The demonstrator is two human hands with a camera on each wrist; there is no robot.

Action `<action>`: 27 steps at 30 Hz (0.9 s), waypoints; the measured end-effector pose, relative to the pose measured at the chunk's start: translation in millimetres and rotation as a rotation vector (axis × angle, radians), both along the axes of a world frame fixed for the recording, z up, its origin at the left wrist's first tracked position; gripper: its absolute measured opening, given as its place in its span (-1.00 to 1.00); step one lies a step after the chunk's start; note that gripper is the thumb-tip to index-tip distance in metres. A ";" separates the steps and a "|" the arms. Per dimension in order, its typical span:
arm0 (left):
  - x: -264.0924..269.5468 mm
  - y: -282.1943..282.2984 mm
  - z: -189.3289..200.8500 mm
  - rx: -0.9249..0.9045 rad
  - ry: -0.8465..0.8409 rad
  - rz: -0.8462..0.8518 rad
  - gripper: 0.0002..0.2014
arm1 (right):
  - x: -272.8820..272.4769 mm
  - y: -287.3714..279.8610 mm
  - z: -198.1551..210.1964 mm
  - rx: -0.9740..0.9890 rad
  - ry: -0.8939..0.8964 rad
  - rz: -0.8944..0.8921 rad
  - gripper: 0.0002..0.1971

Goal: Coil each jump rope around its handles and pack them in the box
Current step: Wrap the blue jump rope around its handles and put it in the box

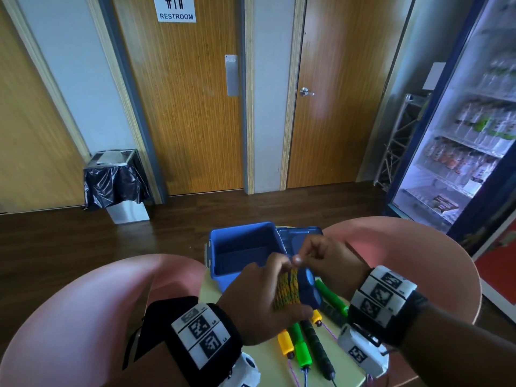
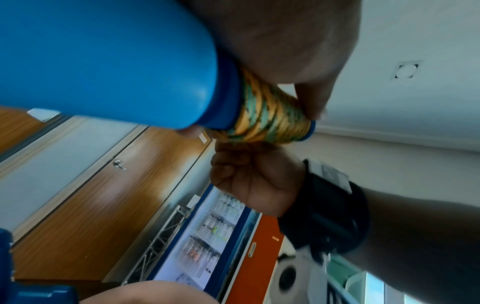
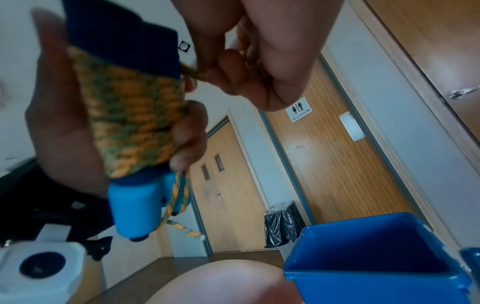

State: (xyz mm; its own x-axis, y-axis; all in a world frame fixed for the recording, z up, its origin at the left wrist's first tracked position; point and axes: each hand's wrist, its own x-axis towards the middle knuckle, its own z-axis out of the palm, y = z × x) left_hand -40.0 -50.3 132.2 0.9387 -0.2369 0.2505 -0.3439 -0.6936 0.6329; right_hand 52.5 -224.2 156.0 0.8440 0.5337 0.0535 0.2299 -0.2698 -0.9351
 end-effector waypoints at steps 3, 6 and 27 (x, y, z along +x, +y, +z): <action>-4.4 -4.3 5.1 -0.295 -0.057 -0.020 -0.47 | -15.8 1.9 -9.1 0.223 0.153 -0.106 -0.76; -3.8 -6.2 6.0 -0.525 -0.012 -0.016 -0.42 | -34.5 0.9 -13.3 0.248 0.184 -0.082 -0.74; -17.9 -27.2 24.5 -0.768 0.047 -0.158 -0.44 | -19.2 -11.4 41.2 -0.412 -0.841 0.104 -0.87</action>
